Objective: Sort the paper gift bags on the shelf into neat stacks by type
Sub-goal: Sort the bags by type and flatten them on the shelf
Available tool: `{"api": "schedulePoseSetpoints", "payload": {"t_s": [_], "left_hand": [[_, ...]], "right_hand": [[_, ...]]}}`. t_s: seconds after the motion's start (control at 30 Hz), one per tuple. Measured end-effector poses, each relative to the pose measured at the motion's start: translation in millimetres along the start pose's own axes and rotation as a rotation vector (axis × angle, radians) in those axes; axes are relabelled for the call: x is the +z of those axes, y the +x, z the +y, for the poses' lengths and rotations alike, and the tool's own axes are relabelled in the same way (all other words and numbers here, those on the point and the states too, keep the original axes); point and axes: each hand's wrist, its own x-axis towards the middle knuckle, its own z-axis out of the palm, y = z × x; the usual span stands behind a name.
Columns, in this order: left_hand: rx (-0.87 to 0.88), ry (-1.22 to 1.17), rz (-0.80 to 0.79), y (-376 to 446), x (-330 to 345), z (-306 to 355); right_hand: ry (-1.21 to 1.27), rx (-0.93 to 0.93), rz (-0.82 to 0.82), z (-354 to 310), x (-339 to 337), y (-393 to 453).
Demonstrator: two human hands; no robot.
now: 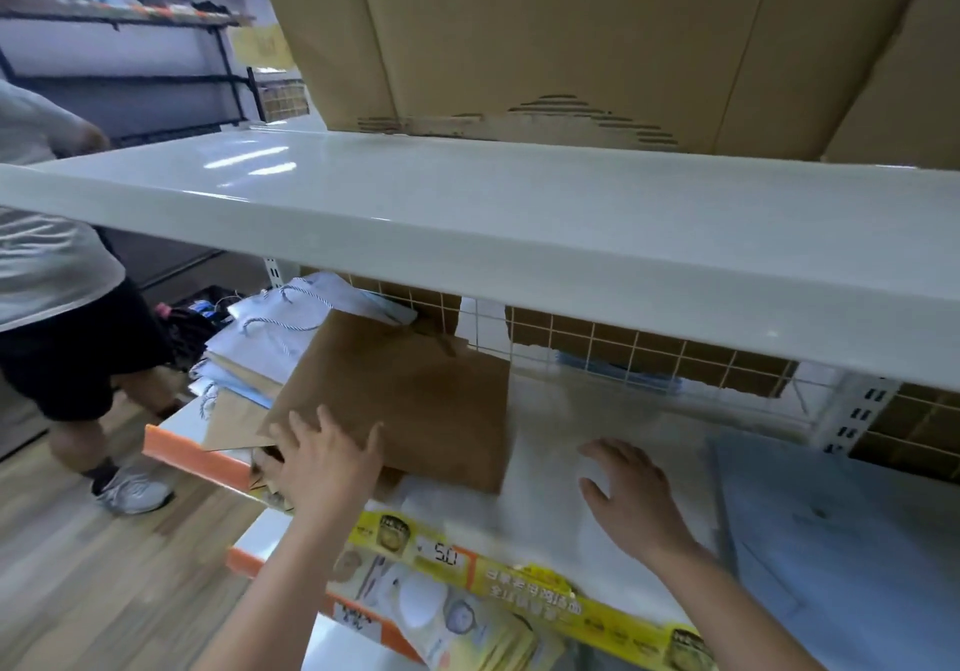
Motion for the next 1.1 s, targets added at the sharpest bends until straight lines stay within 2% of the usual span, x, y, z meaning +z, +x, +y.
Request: {"api": "schedulePoseSetpoints", "payload": {"t_s": [0.1, 0.3, 0.37, 0.6, 0.73, 0.83, 0.9, 1.1], "left_hand": [[-0.045, 0.039, -0.053, 22.1, 6.6, -8.7], [0.018, 0.116, 0.03, 66.6, 8.5, -17.7], [0.038, 0.072, -0.015, 81.4, 1.5, -19.5], [0.222, -0.58, -0.219, 137.8, -19.9, -37.3], [0.197, -1.07, -0.309, 165.0, -41.4, -66.1], [0.114, -1.278, -0.282, 187.1, -62.6, -91.3], [0.08, -1.329, -0.261, 201.6, -71.9, -105.6], [-0.038, -1.392, -0.291, 225.0, -81.1, -140.4]], "right_hand": [[0.001, 0.012, 0.007, -5.8, 5.8, 8.0], [-0.009, 0.089, 0.044, -27.6, 19.0, 23.6], [0.014, 0.144, 0.056, -41.0, 26.0, 27.7], [0.109, 0.307, 0.161, -95.4, 48.0, 43.1], [0.188, 0.421, 0.396, -123.6, 55.8, 45.3], [0.211, 0.448, 0.483, -145.6, 63.6, 48.7], [0.242, 0.434, 0.439, -162.5, 69.5, 54.9], [0.431, 0.374, 0.153, -224.9, 90.3, 85.2]]}}
